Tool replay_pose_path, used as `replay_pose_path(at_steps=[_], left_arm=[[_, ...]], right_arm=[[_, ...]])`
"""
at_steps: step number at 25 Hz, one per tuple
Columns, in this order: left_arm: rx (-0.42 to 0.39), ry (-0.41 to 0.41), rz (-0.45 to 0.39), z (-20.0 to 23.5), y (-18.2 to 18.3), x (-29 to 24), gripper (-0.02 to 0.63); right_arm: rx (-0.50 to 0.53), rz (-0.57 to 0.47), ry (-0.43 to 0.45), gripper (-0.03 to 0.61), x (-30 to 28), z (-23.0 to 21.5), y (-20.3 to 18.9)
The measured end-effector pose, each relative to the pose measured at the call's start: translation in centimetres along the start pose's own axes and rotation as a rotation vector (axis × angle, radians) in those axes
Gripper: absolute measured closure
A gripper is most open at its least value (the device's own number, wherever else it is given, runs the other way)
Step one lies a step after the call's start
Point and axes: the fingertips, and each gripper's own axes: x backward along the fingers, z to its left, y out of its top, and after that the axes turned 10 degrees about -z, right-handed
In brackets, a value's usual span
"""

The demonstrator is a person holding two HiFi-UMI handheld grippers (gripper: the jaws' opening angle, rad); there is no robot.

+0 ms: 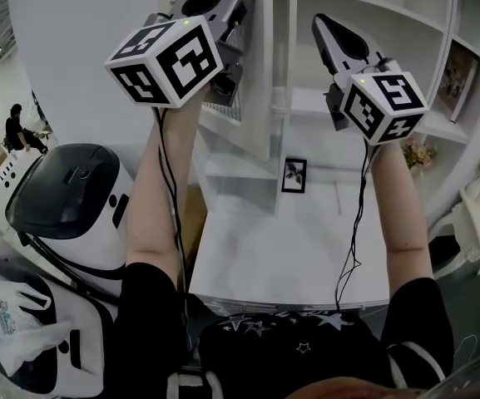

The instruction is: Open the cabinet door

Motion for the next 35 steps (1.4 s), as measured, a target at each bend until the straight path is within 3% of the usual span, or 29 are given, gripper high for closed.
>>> replay_pose_path(at_steps=[9,13,22,35], left_arm=[[0.142,-0.064,-0.065,2.2,5.7,5.9,0.532],[0.224,-0.103,-0.061,2.9,6.5,6.5,0.531],[0.239,-0.126,-0.038,5.5,9.3,9.7,0.522],[0.228,-0.077,-0.065,9.1,11.5,12.8,0.514]], right_arm=[[0.022,0.018,0.016,0.572,-1.4,8.1,1.5],[0.021,0.029,0.006,0.572,-1.8,10.4,1.7],[0.040,0.066,-0.016,0.572,-1.9,16.5,3.0],[0.049,0.108,-0.025,0.572,-1.3,18.8,2.1]])
